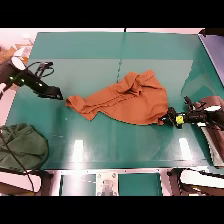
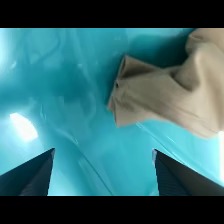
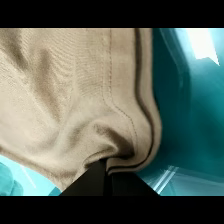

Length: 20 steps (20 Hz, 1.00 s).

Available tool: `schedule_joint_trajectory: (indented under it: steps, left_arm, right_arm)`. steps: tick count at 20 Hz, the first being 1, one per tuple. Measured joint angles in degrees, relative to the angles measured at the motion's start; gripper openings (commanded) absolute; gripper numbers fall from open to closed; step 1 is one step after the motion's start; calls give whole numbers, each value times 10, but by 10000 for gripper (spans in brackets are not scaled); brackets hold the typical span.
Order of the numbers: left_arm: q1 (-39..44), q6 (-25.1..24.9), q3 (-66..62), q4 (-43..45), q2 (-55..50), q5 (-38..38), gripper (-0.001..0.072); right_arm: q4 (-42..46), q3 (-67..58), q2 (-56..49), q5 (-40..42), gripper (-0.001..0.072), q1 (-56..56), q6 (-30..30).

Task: Fold the shirts.

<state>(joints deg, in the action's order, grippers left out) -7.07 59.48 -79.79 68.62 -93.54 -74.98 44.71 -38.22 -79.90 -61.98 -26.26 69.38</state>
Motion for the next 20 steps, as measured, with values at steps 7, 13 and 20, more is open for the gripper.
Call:
schedule_joint_trajectory:
  steps: [7, 13, 20]
  left_arm:
    - [66, -123, 27, -27, -23, 112, 166]
    - [95, -147, 15, -18, -25, 85, 22]
    - [26, -27, -29, -6, 53, -92, 22]
  right_arm:
    - [-4, 0, 0, 10, 16, 0, 0]
    - [-15, -1, 0, 8, 15, 0, -3]
    - [-60, -62, 62, -112, 14, 0, -21]
